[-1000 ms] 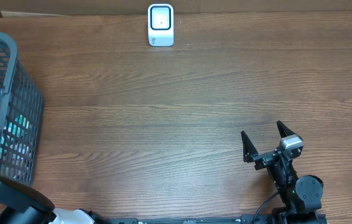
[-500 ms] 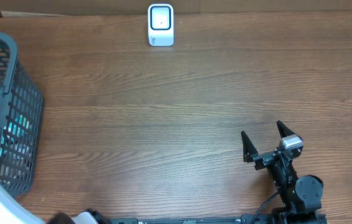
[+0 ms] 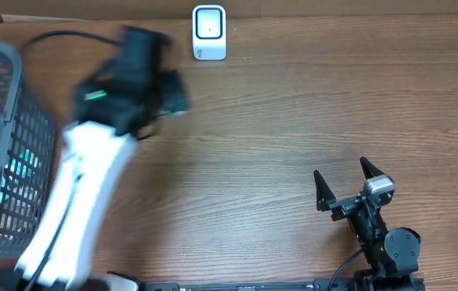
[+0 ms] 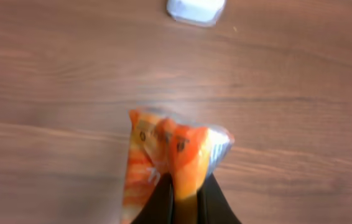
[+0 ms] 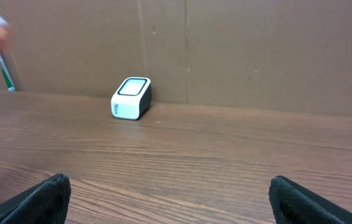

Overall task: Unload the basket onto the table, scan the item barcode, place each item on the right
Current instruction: 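Carry the orange pack with the left gripper and place it mid-table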

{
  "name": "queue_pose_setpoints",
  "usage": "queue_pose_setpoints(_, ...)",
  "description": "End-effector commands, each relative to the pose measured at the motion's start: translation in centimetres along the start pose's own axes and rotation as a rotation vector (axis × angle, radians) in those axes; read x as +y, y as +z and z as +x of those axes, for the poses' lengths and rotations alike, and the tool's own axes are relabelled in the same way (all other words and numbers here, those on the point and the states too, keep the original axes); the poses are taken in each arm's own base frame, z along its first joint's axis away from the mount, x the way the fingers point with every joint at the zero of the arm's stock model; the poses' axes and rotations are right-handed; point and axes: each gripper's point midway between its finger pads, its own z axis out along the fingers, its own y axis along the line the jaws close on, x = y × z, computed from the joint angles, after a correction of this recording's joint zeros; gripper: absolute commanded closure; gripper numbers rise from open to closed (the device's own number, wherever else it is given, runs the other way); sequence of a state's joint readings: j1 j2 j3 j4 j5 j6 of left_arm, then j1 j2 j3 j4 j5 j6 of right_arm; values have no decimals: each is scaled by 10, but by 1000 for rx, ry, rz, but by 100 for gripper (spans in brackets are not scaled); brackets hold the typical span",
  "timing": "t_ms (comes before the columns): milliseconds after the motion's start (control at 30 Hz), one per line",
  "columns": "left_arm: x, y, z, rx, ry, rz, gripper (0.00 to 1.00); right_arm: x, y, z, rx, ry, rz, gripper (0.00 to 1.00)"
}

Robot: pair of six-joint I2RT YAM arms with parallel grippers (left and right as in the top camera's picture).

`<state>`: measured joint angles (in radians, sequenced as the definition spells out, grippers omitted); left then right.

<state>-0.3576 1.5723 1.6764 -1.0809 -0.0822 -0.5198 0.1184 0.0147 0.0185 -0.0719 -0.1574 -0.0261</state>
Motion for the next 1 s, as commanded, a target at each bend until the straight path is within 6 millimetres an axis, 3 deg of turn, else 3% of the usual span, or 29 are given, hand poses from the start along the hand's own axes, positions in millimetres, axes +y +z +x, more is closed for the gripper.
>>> queue_pose_setpoints(0, -37, 72, 37, 86, -32, -65, 96, 1, 0, 2, -4, 2, -4, 0)
queue_pose_setpoints(33, -56, 95, 49, 115, -19, -42, 96, 1, 0, 2, -3, 2, -4, 0)
queue_pose_setpoints(167, -97, 145, 90, 201, 12, 6, 96, 1, 0, 2, -4, 2, -4, 0)
queue_pose_setpoints(300, -120, 175, 123, 256, 38, 22, 96, 1, 0, 2, -3, 2, -4, 0)
queue_pose_setpoints(400, -128, 183, 136, 272, 28, 26, 93, 1, 0, 2, -4, 2, -4, 0)
queue_pose_setpoints(467, -133, 183, 137, 269, 31, 40, 82, 1, 0, 2, -4, 2, -4, 0)
queue_pose_setpoints(533, -138, 181, 135, 267, 29, 59, 52, 1, 0, 2, -3, 2, -4, 0)
queue_pose_setpoints(567, -140, 179, 134, 272, 41, 70, 44, 1, 0, 2, -3, 2, -4, 0)
queue_pose_setpoints(633, -140, 174, 127, 272, 65, 73, 32, 1, 0, 2, -3, 2, -4, 0)
queue_pose_setpoints(767, -133, 143, 86, 241, 81, 46, 29, 1, 0, 2, -4, 2, -4, 0)
queue_pose_setpoints(867, -113, 101, 37, 180, 84, -6, 31, 1, 0, 2, -4, 2, -4, 0)
queue_pose_setpoints(967, -77, 49, -12, 99, 29, -85, 33, 1, 0, 2, -3, 2, -4, 0)
